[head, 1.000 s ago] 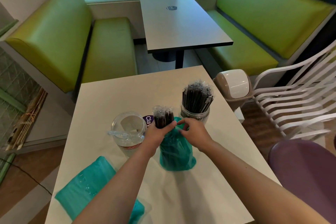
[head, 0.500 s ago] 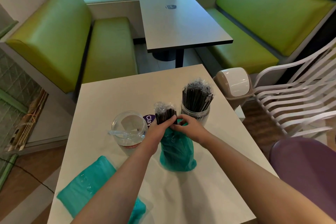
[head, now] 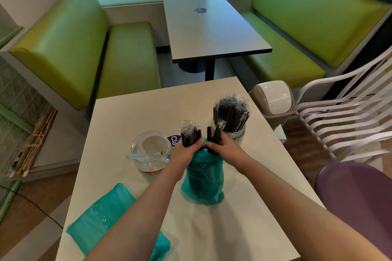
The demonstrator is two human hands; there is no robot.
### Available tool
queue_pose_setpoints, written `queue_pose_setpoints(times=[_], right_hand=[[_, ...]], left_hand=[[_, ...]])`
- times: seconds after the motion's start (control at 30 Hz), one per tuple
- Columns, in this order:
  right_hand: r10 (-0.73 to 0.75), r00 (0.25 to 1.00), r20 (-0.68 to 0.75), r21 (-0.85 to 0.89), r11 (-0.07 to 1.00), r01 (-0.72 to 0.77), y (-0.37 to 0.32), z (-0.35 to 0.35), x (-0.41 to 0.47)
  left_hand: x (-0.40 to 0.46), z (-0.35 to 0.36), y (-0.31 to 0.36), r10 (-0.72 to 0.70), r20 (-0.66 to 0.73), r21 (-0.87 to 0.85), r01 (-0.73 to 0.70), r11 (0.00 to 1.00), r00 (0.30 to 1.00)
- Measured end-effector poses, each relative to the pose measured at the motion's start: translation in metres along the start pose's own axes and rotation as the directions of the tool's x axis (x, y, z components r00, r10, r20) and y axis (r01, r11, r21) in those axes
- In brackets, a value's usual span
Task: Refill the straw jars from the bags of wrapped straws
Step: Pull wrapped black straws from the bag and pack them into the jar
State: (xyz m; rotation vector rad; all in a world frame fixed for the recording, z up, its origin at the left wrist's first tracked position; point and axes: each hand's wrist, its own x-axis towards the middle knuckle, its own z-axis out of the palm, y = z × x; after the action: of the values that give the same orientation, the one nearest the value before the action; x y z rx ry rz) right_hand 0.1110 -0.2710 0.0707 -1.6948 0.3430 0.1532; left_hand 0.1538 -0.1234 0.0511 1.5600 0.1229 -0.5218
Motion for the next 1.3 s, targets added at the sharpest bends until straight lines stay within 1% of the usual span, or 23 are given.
queue_pose_setpoints(times=[0.07,0.13,0.23,0.4,0.5,0.6,0.67,0.73,0.83,0.9,0.97,1.07,1.17,1.23,1.3], right_hand=[[-0.019,0.999,-0.025,-0.062,0.998,0.018,-0.001,0.0,0.001],[-0.04,0.996,-0.078,-0.104,0.994,0.032,-0.006,-0.001,0.002],[-0.12,0.985,-0.127,-0.159,0.982,0.099,-0.025,-0.007,0.004],[-0.254,0.944,-0.208,-0.229,0.951,0.206,-0.068,-0.028,0.008],[-0.34,0.902,-0.265,-0.28,0.922,0.266,-0.094,-0.042,0.008],[-0.435,0.839,-0.327,-0.337,0.883,0.327,-0.116,-0.052,0.007],[-0.484,0.797,-0.361,-0.343,0.864,0.369,-0.124,-0.054,0.009],[-0.51,0.775,-0.374,-0.385,0.845,0.371,-0.128,-0.053,0.009],[-0.499,0.784,-0.37,-0.499,0.818,0.286,-0.121,-0.046,0.013],[-0.472,0.802,-0.365,-0.532,0.813,0.237,-0.108,-0.04,0.021],[-0.411,0.839,-0.357,-0.54,0.824,0.174,-0.093,-0.033,0.029],[-0.33,0.888,-0.32,-0.614,0.786,0.071,-0.074,-0.025,0.035],[-0.235,0.93,-0.284,-0.634,0.773,0.002,-0.058,-0.02,0.039],[-0.2,0.938,-0.283,-0.639,0.768,-0.029,-0.055,-0.019,0.041],[-0.232,0.922,-0.31,-0.612,0.791,-0.007,-0.058,-0.02,0.043]], left_hand=[[-0.001,0.002,0.001,0.014,-0.021,0.025,-0.014,1.0,1.0],[-0.003,0.004,0.003,0.039,-0.051,0.085,-0.035,0.996,0.998],[-0.003,0.006,0.005,0.075,-0.074,0.179,-0.061,0.982,0.994],[-0.004,0.011,0.012,0.107,-0.069,0.229,-0.089,0.969,0.992],[-0.003,0.014,0.014,0.124,-0.074,0.211,-0.106,0.972,0.99],[-0.002,0.015,0.012,0.124,-0.083,0.213,-0.104,0.971,0.989],[-0.001,0.014,0.011,0.121,-0.101,0.216,-0.097,0.972,0.988],[-0.001,0.014,0.01,0.124,-0.119,0.222,-0.095,0.97,0.985],[-0.001,0.012,0.009,0.124,-0.135,0.214,-0.094,0.972,0.983],[-0.002,0.012,0.01,0.12,-0.134,0.204,-0.091,0.975,0.984],[-0.002,0.011,0.01,0.117,-0.134,0.202,-0.088,0.975,0.984],[-0.002,0.01,0.009,0.119,-0.129,0.201,-0.091,0.975,0.985],[-0.002,0.009,0.009,0.119,-0.123,0.21,-0.091,0.973,0.985],[-0.002,0.009,0.009,0.117,-0.116,0.208,-0.091,0.974,0.986],[-0.002,0.009,0.01,0.113,-0.111,0.193,-0.09,0.977,0.987]])
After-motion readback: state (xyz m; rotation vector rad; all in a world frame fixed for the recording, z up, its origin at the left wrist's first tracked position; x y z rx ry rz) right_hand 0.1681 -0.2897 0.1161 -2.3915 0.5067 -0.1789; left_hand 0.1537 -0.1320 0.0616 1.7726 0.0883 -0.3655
